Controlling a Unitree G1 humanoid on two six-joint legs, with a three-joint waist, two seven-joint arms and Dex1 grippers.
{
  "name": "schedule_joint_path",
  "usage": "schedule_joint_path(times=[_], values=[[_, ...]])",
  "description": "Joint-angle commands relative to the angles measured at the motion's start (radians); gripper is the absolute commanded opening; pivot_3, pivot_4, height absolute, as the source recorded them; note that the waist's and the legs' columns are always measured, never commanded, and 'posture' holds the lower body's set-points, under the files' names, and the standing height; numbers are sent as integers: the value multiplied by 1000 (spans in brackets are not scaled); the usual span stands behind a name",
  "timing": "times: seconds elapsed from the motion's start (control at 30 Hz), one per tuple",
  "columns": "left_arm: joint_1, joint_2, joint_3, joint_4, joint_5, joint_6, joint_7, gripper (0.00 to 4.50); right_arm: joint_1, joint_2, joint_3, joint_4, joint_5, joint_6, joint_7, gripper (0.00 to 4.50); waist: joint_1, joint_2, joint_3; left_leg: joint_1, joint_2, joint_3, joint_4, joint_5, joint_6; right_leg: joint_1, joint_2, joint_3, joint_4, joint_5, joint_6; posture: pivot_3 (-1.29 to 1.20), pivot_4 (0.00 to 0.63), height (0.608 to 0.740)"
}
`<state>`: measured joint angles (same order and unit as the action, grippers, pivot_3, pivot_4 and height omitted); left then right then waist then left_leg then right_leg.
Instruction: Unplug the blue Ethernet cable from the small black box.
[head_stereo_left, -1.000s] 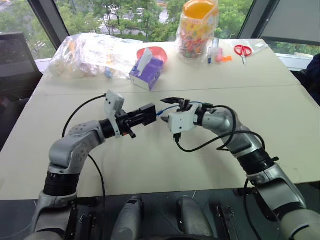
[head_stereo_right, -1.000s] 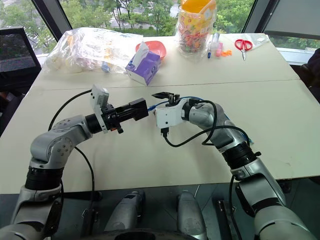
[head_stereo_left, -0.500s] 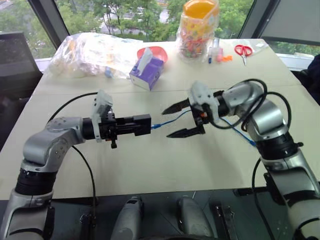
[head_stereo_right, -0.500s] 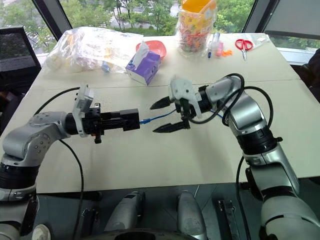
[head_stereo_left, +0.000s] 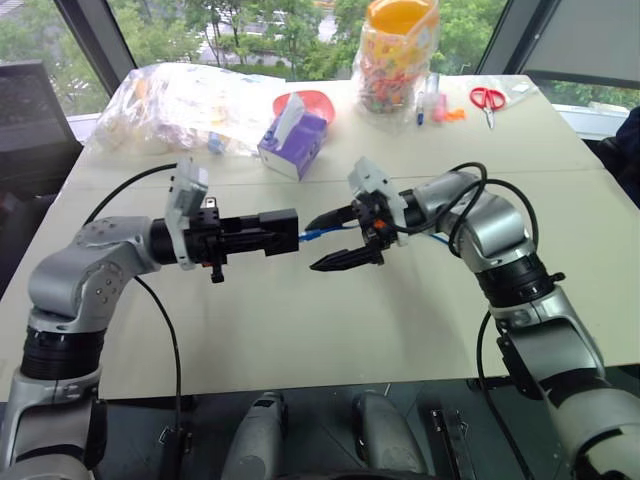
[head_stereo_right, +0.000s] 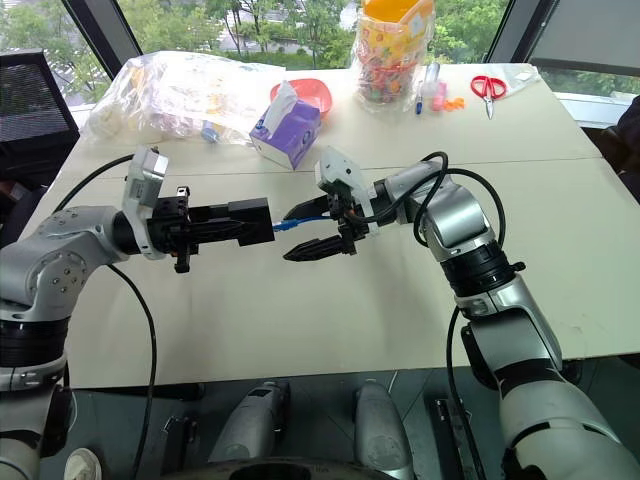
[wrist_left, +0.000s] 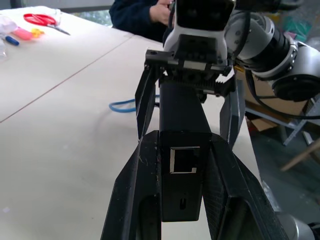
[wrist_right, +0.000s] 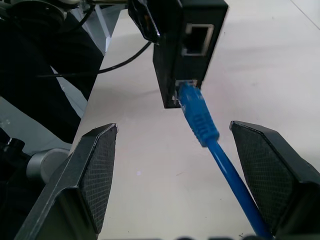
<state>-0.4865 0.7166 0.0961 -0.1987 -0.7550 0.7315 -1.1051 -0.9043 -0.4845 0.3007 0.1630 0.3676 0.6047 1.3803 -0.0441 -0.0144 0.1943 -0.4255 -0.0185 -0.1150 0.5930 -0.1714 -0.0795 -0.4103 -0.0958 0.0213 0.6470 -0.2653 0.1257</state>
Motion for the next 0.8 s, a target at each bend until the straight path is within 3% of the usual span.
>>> schedule_joint_path(times=[0.03, 0.07, 0.3, 0.4, 0.57, 0.67, 0.8], values=[[-12, 17, 27, -33, -17, -2, 4, 487, -31, 12, -15, -8, 17, 7, 10, 3504, 0, 0, 0, 0, 0, 0, 0, 0, 0, 0, 0, 0, 0, 0, 0, 0, 150, 726], [-12, 16, 25, -36, -16, -1, 5, 487, -35, 15, -16, -6, 18, 11, 10, 3206, 0, 0, 0, 0, 0, 0, 0, 0, 0, 0, 0, 0, 0, 0, 0, 0, 150, 726], [-15, 14, 18, -43, -13, 1, 11, 487, -51, 32, -25, -1, 38, 59, 12, 3206, 0, 0, 0, 0, 0, 0, 0, 0, 0, 0, 0, 0, 0, 0, 0, 0, 150, 726], [-13, 13, 17, -46, -13, 2, 15, 487, -56, 41, -29, 6, 36, 62, 6, 2381, 0, 0, 0, 0, 0, 0, 0, 0, 0, 0, 0, 0, 0, 0, 0, 0, 150, 726], [-10, 9, 17, -53, -16, 3, 24, 487, -65, 49, -37, 18, 41, 69, 2, 2381, 0, 0, 0, 0, 0, 0, 0, 0, 0, 0, 0, 0, 0, 0, 0, 0, 150, 726], [0, 8, 14, -65, -16, 3, 29, 487, -69, 50, -35, 30, 32, 54, -2, 1535, 0, 0, 0, 0, 0, 0, 0, 0, 0, 0, 0, 0, 0, 0, 0, 0, 150, 726], [9, 10, 14, -72, -15, 0, 28, 487, -74, 51, -35, 38, 31, 55, -6, 1535, 0, 0, 0, 0, 0, 0, 0, 0, 0, 0, 0, 0, 1, 0, 0, 0, 150, 726]])
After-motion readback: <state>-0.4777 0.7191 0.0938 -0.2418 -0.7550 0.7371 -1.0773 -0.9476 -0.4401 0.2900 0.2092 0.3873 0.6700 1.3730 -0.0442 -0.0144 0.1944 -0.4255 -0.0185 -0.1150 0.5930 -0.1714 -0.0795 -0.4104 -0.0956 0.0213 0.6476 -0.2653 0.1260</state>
